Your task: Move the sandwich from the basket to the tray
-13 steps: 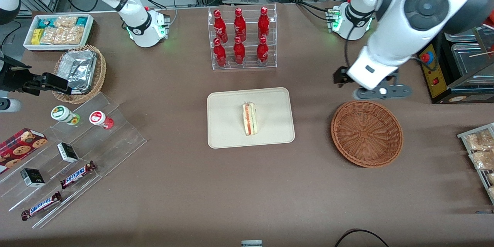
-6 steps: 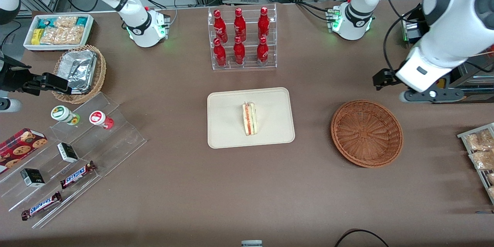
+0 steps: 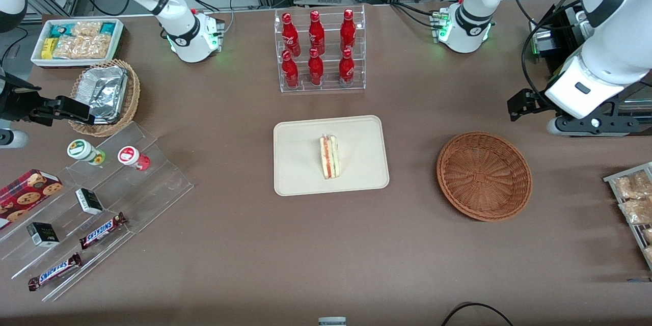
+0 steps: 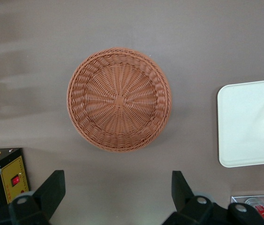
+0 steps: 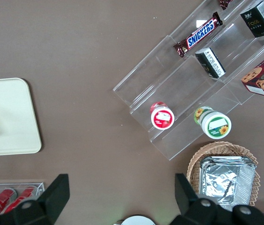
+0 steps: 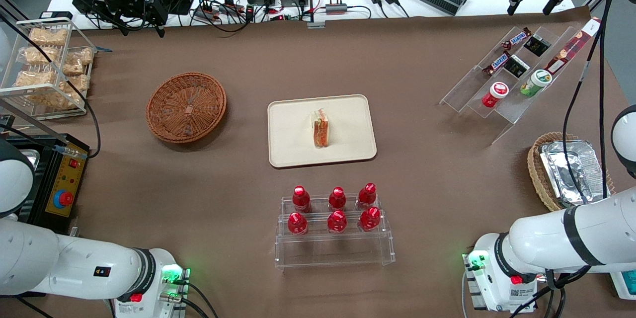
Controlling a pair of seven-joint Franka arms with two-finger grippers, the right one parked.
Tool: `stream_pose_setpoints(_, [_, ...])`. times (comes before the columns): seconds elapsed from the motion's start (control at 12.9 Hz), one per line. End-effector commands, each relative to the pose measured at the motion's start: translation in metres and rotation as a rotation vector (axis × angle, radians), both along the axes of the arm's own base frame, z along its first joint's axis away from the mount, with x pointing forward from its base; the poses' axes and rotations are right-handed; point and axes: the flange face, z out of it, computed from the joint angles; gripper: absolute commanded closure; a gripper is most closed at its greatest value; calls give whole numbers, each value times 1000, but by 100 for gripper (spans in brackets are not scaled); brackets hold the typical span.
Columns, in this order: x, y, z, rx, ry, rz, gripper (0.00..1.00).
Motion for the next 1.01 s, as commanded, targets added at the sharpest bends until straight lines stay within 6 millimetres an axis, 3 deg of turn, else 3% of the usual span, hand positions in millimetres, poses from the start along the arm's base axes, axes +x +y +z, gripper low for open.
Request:
stream_pose_setpoints(0.0, [10,12,4,-32,2,0,0])
stream_pose_setpoints(0.23, [3,29,14,-39,-3,-71,0])
stream_pose_setpoints(0.54, [-20,33,16,-18,-8,-56,0])
stream_pose_setpoints(0.93, [-15,36,14,-32,0,-11,0])
